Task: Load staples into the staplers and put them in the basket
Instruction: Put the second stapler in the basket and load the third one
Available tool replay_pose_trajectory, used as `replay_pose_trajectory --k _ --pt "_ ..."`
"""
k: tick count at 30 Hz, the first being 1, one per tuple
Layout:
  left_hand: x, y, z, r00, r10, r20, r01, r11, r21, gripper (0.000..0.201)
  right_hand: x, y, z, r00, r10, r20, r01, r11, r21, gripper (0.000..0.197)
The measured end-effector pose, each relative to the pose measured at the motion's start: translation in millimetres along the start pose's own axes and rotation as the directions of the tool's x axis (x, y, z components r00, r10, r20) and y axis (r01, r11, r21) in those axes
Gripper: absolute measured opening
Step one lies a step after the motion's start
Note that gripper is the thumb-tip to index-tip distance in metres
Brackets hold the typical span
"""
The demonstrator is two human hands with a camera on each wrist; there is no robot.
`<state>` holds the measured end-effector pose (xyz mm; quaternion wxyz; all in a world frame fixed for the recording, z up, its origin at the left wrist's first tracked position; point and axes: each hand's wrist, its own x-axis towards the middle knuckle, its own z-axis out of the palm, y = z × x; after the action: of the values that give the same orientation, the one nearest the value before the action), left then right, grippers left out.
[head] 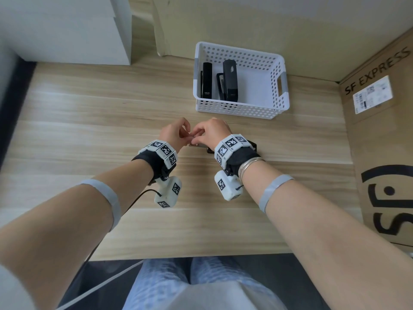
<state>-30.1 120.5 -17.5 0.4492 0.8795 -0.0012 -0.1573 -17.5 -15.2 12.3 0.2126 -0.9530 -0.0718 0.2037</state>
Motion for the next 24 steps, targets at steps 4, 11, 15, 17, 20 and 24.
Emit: replay_pose_trajectory --k 4,11,15,17,20,24 --pt "3 -4 2 0.999 -0.039 -0.012 0.04 0.998 0.042 0.018 2 -2 -2 1.0 0.008 -0.002 -0.009 0.995 -0.097 0.019" --pt "4 -17 -1 0.991 -0.092 0.099 0.072 0.98 0.183 0.013 3 -10 10 0.996 -0.034 0.081 0.063 0.919 -0.389 0.022" --pt "1 -17 -1 0.989 -0.088 0.118 0.059 0.972 0.229 0.017 4 -10 17 0.997 -0.057 0.052 0.074 0.899 -0.433 0.023" --pt "0 -17 -1 0.988 -0.091 0.122 0.061 0.971 0.23 0.018 6 -10 20 0.997 -0.062 0.05 0.078 0.884 -0.461 0.021" --pt "1 -18 -2 0.989 -0.087 0.123 0.054 0.967 0.249 0.018 7 -11 21 0.997 -0.044 0.06 0.068 0.872 -0.485 0.021" --pt "6 -30 -15 0.993 -0.113 0.02 0.103 0.953 0.285 0.019 13 -12 21 0.998 0.012 0.058 0.014 0.898 -0.44 0.025"
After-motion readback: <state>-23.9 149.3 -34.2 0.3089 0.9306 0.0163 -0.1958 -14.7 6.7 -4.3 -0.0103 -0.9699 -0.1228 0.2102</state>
